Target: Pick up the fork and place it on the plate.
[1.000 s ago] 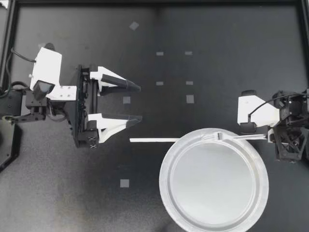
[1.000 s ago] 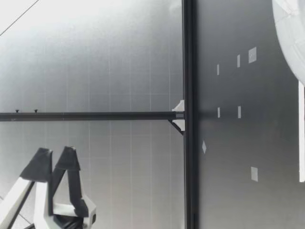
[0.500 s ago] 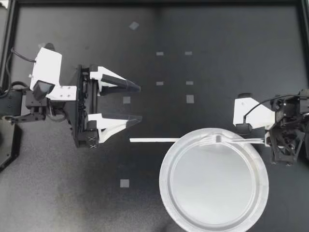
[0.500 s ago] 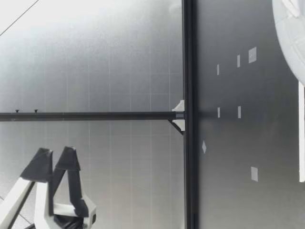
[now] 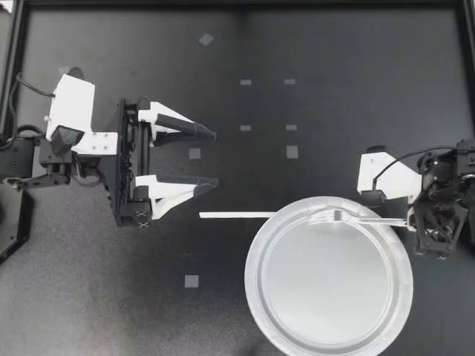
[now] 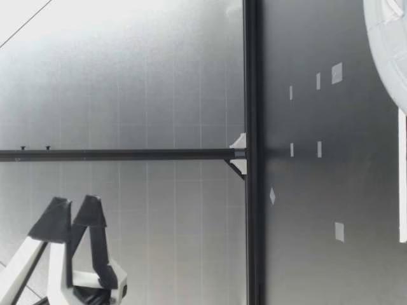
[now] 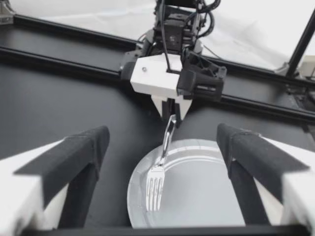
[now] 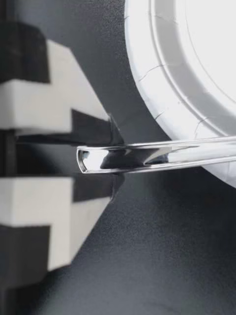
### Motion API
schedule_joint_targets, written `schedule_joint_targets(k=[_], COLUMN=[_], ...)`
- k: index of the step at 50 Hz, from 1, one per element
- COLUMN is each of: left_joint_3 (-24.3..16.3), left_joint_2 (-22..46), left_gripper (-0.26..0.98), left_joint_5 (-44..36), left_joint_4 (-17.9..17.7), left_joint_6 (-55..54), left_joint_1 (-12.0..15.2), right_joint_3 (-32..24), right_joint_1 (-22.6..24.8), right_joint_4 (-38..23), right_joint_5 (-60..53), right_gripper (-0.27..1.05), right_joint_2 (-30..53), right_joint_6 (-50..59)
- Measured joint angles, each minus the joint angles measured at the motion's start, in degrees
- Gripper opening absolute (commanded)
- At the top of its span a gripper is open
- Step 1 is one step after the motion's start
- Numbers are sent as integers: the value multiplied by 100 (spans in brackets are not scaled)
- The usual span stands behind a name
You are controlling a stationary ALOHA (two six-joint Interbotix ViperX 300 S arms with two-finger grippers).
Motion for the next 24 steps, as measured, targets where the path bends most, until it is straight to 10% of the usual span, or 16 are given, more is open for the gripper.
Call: schedule_joint_targets(k=[24], left_joint_3=[0], left_joint_2=[0], left_gripper=[91], left_joint_5=[0], left_joint_4=[0], left_joint_6=[-9], left_joint_1=[0], right_joint_3=[123], right_joint_1=[9], right_joint_4=[9], right_joint_5=[-220], right_gripper=[46], right_joint_2=[79], right_joint_6=[70])
